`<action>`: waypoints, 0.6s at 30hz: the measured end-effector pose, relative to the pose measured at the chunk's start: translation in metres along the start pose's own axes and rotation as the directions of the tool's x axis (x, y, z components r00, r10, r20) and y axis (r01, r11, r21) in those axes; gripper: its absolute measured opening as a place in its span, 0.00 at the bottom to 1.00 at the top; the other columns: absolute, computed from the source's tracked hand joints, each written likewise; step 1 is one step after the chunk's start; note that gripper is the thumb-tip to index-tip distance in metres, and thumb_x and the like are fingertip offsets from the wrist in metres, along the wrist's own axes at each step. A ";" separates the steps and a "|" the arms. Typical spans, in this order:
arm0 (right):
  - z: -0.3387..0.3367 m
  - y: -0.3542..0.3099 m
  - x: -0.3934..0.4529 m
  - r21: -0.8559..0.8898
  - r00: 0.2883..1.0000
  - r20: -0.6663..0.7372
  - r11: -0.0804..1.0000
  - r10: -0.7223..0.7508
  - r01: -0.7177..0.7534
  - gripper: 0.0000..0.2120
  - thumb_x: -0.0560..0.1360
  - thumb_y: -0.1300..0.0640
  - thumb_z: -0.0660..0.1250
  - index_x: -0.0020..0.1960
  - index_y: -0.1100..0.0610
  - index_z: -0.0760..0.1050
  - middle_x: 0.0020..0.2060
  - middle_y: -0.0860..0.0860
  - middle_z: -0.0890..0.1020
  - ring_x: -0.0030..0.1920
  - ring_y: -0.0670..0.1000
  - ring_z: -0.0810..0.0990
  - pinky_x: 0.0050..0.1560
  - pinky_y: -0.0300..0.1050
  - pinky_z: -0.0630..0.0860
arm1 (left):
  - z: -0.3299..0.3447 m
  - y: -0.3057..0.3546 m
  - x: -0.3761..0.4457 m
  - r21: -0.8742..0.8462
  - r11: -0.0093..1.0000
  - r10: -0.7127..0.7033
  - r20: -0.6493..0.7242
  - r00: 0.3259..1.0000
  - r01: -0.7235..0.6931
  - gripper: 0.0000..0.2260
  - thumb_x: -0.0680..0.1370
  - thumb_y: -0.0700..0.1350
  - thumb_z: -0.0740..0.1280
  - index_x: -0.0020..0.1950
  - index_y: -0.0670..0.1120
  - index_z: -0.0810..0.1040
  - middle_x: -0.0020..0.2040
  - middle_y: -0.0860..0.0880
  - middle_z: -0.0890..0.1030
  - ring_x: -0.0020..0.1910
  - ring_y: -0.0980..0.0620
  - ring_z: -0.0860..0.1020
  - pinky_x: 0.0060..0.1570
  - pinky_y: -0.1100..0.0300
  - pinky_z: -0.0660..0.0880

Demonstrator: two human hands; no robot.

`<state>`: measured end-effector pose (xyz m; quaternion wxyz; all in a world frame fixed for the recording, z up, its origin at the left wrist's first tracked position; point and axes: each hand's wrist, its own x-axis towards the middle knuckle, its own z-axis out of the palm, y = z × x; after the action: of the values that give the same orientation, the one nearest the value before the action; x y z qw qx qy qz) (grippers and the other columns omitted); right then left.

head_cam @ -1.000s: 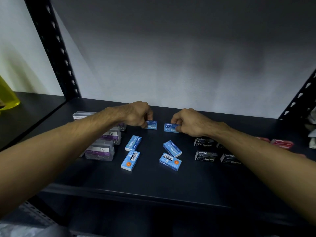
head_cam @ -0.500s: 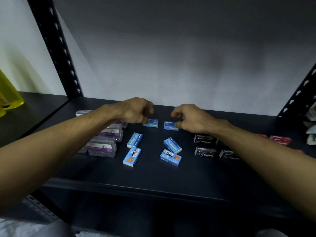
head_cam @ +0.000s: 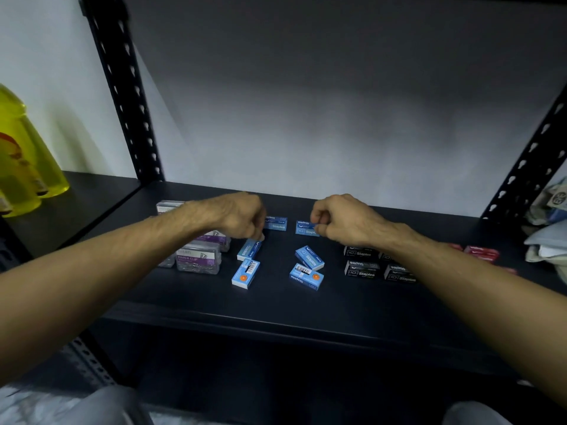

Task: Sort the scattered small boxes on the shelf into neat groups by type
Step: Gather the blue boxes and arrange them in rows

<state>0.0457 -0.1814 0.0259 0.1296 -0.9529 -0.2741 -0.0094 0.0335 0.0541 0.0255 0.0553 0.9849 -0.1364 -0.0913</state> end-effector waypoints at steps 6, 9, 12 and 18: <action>-0.004 -0.006 -0.009 -0.013 1.000 0.009 1.000 0.000 0.001 0.06 0.75 0.57 0.69 0.52 0.53 0.80 0.42 0.45 0.81 0.44 0.47 0.79 0.49 0.44 0.77 | 0.010 0.004 -0.005 0.049 0.999 -0.026 0.073 0.997 0.022 0.11 0.74 0.54 0.72 0.53 0.51 0.79 0.50 0.54 0.80 0.50 0.52 0.79 0.45 0.58 0.74; -0.004 -0.009 -0.012 -0.025 1.000 0.014 1.000 -0.007 0.007 0.06 0.75 0.57 0.68 0.51 0.52 0.80 0.42 0.44 0.80 0.44 0.47 0.79 0.48 0.43 0.76 | 0.015 0.007 -0.003 0.113 0.992 -0.074 0.108 0.991 0.062 0.15 0.74 0.57 0.71 0.55 0.51 0.78 0.51 0.52 0.80 0.49 0.50 0.80 0.48 0.54 0.78; -0.003 -0.012 -0.013 -0.030 0.999 0.037 0.999 -0.014 0.015 0.04 0.76 0.58 0.67 0.49 0.51 0.80 0.41 0.44 0.80 0.43 0.47 0.79 0.45 0.41 0.73 | 0.018 0.010 -0.001 0.167 0.982 -0.100 0.088 0.991 0.085 0.14 0.73 0.57 0.71 0.54 0.51 0.78 0.50 0.51 0.81 0.48 0.49 0.80 0.50 0.51 0.80; 0.006 -0.015 -0.012 -0.078 0.996 0.085 0.997 -0.002 0.008 0.04 0.76 0.55 0.68 0.49 0.52 0.80 0.43 0.44 0.82 0.45 0.47 0.80 0.45 0.41 0.73 | 0.016 0.022 0.001 0.134 0.984 -0.124 0.037 0.992 0.118 0.12 0.75 0.55 0.70 0.52 0.49 0.79 0.47 0.51 0.81 0.46 0.52 0.76 0.49 0.56 0.67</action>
<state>0.0274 -0.1737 0.0225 0.0804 -0.9561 -0.2812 0.0203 0.0257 0.0318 0.0123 -0.0183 0.9905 -0.0833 -0.1077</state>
